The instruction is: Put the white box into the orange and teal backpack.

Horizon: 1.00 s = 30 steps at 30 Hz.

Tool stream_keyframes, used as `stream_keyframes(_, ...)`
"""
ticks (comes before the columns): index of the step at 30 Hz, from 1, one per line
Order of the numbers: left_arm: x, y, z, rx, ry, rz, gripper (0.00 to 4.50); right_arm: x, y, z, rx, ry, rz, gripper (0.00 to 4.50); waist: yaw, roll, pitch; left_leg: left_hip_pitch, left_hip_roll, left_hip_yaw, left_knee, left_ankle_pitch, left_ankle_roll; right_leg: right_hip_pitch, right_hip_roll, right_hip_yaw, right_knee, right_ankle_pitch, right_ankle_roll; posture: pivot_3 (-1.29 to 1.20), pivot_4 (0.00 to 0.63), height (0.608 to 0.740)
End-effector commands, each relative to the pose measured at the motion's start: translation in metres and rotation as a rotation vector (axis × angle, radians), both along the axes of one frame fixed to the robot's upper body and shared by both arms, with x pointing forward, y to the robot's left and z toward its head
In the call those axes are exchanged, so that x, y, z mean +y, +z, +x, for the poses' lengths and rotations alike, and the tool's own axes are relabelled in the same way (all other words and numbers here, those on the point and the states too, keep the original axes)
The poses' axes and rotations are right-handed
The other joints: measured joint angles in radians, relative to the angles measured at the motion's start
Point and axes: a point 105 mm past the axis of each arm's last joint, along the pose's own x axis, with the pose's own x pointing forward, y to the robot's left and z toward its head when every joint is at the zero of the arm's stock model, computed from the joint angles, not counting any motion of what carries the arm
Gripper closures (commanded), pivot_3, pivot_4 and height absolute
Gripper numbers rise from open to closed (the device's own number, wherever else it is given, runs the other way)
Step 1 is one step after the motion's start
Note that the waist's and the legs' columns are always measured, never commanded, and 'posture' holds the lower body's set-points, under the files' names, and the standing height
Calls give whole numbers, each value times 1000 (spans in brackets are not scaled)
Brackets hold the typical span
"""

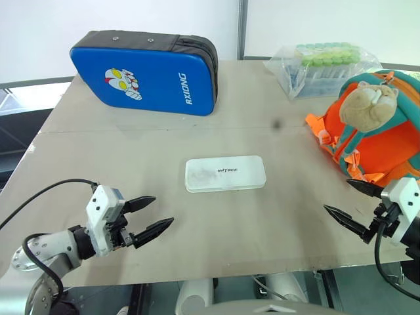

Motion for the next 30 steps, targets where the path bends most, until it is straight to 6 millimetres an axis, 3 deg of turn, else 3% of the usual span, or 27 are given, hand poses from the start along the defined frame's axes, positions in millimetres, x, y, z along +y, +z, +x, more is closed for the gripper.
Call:
stream_keyframes(1, 0, 10, 13, -80, 27, 11, 104, 14, 12, 10, -60, -10, 2, 39, 0, 0, 0, 0, 0, 0, 0, 0, 0, 0, 0, 0, 0, 0, 0, 0, 150, 740)
stream_keyframes(8, -3, 29, 48, -161, 181, -83, 104, 57, 20, 31, -39, 17, 117, 39, -1, -1, 0, 1, 0, -1, 1, 0, 0, 0, 0, -1, 1, 0, 0, 0, 150, 740)
stream_keyframes(9, -2, 30, 52, -139, 228, -120, 348, 62, 16, 36, -23, 8, 112, 270, -1, -1, 0, 0, 0, -1, 1, 0, 0, 0, 0, -1, 1, 0, 0, 0, 150, 740)
stream_keyframes(11, -2, 28, 58, -104, 280, -141, 983, 69, 10, 46, -7, -3, 89, 901, -1, -1, 0, 0, -1, 0, 0, 0, 0, 0, 0, -1, 0, 2, -3, 0, 150, 740)
stream_keyframes(13, 1, 23, 66, -48, 366, -144, 1917, 80, 6, 59, -5, -21, 82, 1822, -2, -1, 0, -1, -3, -1, -1, 0, 0, 0, 0, -2, 0, 2, -3, 0, 150, 740)
stream_keyframes(18, 7, 15, 81, 59, 467, -100, 4453, 100, -20, 85, 41, -15, -75, 4439, -2, -2, 0, -1, -3, -1, 0, 0, 0, 0, 2, -2, 1, 2, -3, 0, 150, 740)
stream_keyframes(22, 5, -3, 90, 94, 421, 103, 4495, 110, -41, 110, 31, 9, -259, 4481, -4, -1, 0, 0, -3, 1, 0, 0, 0, 0, 4, -3, 1, 2, -3, 0, 150, 740)
stream_keyframes(25, -25, -12, 89, 128, 270, 126, 4495, 124, -44, 126, 14, 44, -297, 4481, -5, -1, 0, -1, -3, 1, 0, 0, 0, 0, 4, -2, 1, 2, -4, 0, 150, 740)
stream_keyframes(28, -46, -16, 79, 134, 153, 143, 4495, 136, -38, 124, 3, 128, -276, 4481, -3, -1, 0, -1, -3, 1, 0, 0, 0, 0, 4, -2, 1, 3, -4, 0, 150, 740)
stream_keyframes(30, -54, -19, 69, 95, 65, 198, 4495, 143, -32, 110, 7, 229, -231, 4481, -1, -1, 0, -1, -3, 0, -1, 0, 0, 0, 4, -2, 1, 2, -4, 0, 150, 740)
